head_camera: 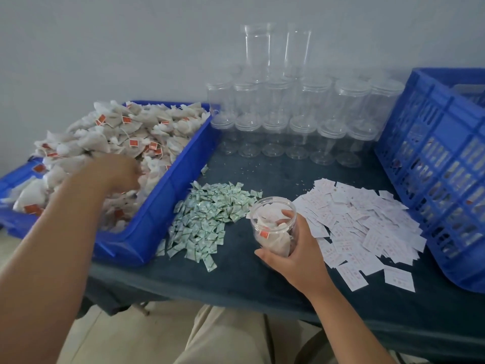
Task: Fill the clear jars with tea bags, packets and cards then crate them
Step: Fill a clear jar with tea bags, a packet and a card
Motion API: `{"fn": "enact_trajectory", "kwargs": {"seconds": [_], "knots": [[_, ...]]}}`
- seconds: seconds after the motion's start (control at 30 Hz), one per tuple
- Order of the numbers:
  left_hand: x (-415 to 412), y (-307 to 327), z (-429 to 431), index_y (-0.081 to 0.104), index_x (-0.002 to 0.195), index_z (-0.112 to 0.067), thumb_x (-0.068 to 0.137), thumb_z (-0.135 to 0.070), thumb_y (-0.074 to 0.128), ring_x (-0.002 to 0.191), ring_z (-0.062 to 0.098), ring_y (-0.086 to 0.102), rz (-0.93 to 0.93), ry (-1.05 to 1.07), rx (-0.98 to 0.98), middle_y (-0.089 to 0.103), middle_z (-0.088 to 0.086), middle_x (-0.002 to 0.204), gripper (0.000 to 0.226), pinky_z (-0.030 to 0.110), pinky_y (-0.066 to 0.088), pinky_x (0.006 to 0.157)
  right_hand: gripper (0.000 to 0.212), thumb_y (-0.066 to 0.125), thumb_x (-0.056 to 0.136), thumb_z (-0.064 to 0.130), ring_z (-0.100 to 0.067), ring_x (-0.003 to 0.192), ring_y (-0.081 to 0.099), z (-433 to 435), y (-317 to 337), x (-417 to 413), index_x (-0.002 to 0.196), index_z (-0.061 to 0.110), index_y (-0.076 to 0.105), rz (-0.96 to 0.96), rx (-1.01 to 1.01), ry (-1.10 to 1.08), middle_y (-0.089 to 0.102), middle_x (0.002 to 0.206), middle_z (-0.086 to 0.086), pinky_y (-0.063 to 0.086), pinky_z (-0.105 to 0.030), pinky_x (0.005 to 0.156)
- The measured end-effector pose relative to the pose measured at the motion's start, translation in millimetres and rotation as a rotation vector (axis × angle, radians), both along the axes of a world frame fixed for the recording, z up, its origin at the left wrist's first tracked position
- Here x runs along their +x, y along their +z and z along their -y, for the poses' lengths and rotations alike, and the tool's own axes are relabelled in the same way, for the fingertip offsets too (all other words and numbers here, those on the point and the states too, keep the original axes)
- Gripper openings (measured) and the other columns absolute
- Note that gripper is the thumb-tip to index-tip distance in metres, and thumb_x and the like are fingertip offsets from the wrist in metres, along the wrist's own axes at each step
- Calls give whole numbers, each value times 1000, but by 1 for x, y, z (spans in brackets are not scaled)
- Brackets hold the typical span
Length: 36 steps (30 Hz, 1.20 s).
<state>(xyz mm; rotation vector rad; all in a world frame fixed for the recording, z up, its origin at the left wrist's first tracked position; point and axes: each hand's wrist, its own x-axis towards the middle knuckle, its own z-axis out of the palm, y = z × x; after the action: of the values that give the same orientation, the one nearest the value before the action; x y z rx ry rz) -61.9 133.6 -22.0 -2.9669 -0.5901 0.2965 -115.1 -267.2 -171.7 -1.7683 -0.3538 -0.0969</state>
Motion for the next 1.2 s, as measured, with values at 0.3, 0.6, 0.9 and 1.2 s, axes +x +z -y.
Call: {"fn": "enact_trajectory", "kwargs": {"seconds": [0.3,0.6,0.9,1.2], "knots": [[8,-52,-27,67,80,-17,88,-26,77,76,23,59,203,-5,-95,67,3,84,16,33,43,68,81,92,63,72,5,125,63,-4,3,-1,130,66,46,18,-29,11,63,135,31,54,-10,89],[-27,20,44,64,102,-40,84,-60,77,80,6,68,758,-90,-550,68,-16,88,30,31,52,73,86,90,61,77,6,128,60,-3,-1,2,133,67,43,35,-70,-2,61,137,33,53,-9,91],[-49,-4,218,73,88,-41,78,-53,83,84,1,65,335,-530,-821,71,-21,89,19,19,49,68,89,96,68,62,-12,122,70,-2,-5,1,141,46,49,14,-30,3,69,134,15,62,-35,96],[-41,-26,225,79,109,-35,105,-33,57,93,10,64,107,-708,-354,73,-14,101,23,34,52,86,85,96,66,57,-8,117,69,-2,0,-1,134,56,46,109,-138,18,68,127,21,57,-21,89]]}}
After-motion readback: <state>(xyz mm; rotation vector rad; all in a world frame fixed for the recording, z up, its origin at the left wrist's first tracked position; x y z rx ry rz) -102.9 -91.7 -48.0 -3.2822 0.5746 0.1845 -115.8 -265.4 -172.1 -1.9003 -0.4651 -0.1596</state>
